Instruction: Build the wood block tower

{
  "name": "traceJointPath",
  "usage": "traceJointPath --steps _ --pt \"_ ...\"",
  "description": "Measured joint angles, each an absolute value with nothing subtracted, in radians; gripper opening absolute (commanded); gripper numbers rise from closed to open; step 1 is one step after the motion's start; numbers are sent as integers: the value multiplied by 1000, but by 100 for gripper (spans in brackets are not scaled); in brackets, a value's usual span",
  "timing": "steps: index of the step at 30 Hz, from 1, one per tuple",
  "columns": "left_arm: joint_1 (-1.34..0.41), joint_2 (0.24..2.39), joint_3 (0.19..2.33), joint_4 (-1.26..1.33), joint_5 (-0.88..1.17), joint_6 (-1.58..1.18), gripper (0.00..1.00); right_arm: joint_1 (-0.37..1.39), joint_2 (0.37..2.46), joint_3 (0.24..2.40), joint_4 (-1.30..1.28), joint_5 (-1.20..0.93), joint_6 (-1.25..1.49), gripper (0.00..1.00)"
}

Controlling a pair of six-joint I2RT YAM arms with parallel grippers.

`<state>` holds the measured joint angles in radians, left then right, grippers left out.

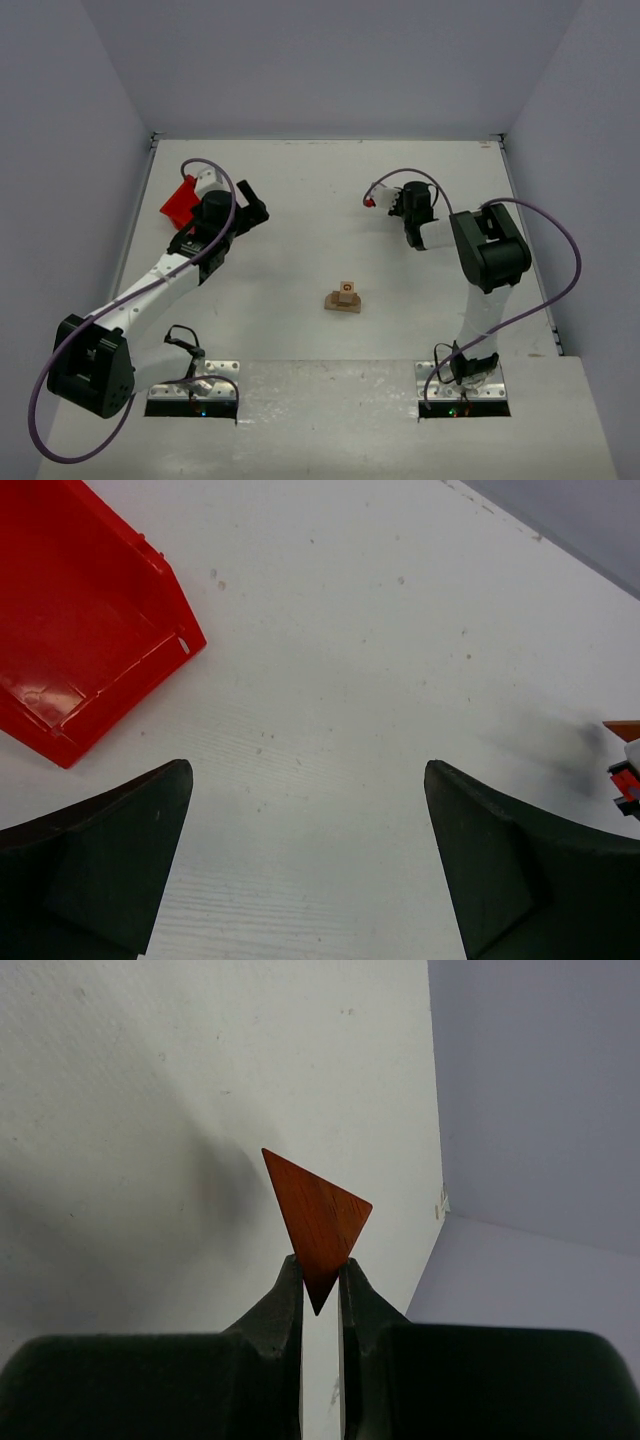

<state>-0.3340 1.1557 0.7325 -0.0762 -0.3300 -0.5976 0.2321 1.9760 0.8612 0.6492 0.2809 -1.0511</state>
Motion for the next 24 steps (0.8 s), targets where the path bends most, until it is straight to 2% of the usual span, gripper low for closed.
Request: traceJointPath --steps 7,11,14,17,21,24 --pt "-334 1160 752 -89 -391 -597 100 232 2074 862 750 331 -1098 6" --pt "-334 1172 753 -97 -414 -597 100 232 2096 858 787 360 -1098 21" --pt "-334 1181 756 -99 -428 -596 100 234 2096 837 819 362 -1094 38" --pt "-334 1185 761 -101 -440 -595 100 243 2095 791 864 362 -1099 40" --pt "-333 1185 762 -101 -452 -595 100 261 2074 772 876 357 -1077 52" --pt "-333 1185 762 -102 -455 -595 100 275 2036 768 832 342 -1032 55"
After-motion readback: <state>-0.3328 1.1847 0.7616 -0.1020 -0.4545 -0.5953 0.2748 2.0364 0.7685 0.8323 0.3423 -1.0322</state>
